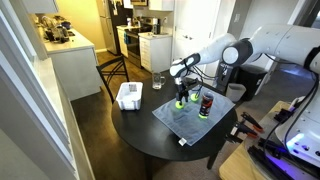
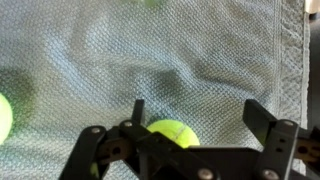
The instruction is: Pick the tennis ball to the left and place it in the cylindrical container
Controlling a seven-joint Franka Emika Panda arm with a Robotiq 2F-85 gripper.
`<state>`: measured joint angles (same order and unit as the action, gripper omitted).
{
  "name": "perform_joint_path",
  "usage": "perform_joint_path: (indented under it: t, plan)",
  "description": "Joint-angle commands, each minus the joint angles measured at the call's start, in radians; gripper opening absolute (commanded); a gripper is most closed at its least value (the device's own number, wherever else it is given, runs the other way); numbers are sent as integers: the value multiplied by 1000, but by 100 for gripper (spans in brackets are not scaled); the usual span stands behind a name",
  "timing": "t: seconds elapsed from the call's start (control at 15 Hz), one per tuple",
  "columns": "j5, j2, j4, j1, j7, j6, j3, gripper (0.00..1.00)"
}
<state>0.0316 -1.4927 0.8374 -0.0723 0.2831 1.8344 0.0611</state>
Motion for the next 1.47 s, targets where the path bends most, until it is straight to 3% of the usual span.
perform_joint_path:
  t: [0.0, 0.67, 1.13, 1.4]
  plan:
    - [-16, -1, 44, 6, 49, 41, -2, 100]
    - [-142, -1, 85, 83, 73, 228, -40, 100]
    - [-259, -1, 88, 143, 36, 258, -119, 100]
    - [-291, -1, 96, 154, 28, 334, -127, 100]
